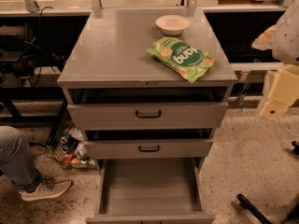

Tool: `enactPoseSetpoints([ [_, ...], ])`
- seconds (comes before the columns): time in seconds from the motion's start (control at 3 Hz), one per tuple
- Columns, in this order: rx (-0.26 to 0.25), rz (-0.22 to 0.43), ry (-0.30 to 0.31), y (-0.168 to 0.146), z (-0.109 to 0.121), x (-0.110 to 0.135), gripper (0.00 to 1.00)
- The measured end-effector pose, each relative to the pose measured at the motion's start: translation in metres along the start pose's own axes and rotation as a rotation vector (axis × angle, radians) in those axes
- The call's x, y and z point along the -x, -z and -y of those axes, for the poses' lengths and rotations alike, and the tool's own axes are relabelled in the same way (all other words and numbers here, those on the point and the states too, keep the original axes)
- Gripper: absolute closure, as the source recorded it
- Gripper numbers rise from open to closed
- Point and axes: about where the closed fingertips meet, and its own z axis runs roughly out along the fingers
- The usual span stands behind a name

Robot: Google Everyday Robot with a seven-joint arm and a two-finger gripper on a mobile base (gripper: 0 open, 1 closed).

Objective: Place green rice chip bag into bottom drawer

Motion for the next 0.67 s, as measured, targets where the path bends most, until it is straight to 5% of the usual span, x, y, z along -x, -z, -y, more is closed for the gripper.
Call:
enactPoseSetpoints([
  [0.33, 0.0, 0.0, 0.0, 0.0, 0.0, 0.0, 0.0],
  [0.67, -0.053, 0.11, -0.054, -0.009, 0.047, 0.018, 0.0],
])
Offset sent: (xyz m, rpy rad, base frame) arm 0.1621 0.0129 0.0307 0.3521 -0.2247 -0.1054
